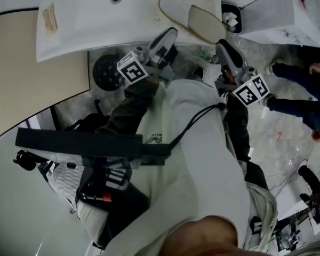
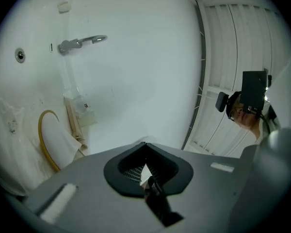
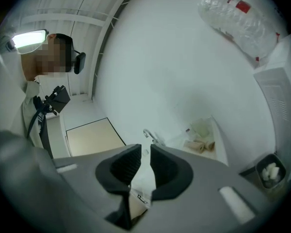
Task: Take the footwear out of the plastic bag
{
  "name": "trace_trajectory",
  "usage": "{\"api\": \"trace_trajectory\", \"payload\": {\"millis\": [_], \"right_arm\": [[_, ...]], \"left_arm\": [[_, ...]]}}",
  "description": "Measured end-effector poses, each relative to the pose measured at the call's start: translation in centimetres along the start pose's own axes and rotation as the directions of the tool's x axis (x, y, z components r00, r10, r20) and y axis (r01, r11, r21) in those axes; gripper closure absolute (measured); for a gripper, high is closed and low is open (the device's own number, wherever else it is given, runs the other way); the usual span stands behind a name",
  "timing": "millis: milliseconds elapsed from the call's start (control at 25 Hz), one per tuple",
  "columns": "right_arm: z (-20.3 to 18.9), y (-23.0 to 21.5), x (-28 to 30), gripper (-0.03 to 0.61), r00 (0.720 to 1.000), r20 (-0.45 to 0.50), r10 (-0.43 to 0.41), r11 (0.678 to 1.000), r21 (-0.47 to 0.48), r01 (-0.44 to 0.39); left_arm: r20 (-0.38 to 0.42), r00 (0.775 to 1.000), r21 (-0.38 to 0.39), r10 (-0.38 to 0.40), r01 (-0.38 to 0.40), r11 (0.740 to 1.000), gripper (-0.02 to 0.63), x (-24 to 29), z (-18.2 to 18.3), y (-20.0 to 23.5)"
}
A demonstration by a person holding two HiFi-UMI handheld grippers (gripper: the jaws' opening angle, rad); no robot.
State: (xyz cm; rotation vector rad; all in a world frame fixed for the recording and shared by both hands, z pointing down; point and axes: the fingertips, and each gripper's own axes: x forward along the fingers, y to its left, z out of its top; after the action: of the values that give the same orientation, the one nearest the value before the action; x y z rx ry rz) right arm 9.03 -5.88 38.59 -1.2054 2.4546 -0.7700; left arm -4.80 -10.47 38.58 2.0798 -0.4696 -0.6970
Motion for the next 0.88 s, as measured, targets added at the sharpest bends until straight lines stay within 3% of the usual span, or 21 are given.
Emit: {"api": "trace_trajectory", "payload": {"millis": [200, 280, 880], "right_arm": [[-2.2, 0.5, -0.4, 0.577, 0.999, -0.036, -0.006, 0.999, 0.048, 0.008], [-2.9, 0.3, -0.5, 0.577, 0.998, -0.051, -0.027, 0.998, 0.052, 0.03], [-4.2, -0.6, -0.5, 0.577, 0.992, -0.085, -0.089, 0.994, 0.053, 0.094]], "left_arm": [[-0.019, 0.999, -0.041, 0.05, -0.051, 0.998, 0.614, -0.6, -1.5, 1.2], [-0.018, 0.999, -0.068, 0.043, -0.044, 0.997, 0.614, -0.6, -1.7, 1.3], [-0.014, 0.99, -0.065, 0.143, -0.144, 0.987, 0.614, -2.7, -1.4, 3.6]]}}
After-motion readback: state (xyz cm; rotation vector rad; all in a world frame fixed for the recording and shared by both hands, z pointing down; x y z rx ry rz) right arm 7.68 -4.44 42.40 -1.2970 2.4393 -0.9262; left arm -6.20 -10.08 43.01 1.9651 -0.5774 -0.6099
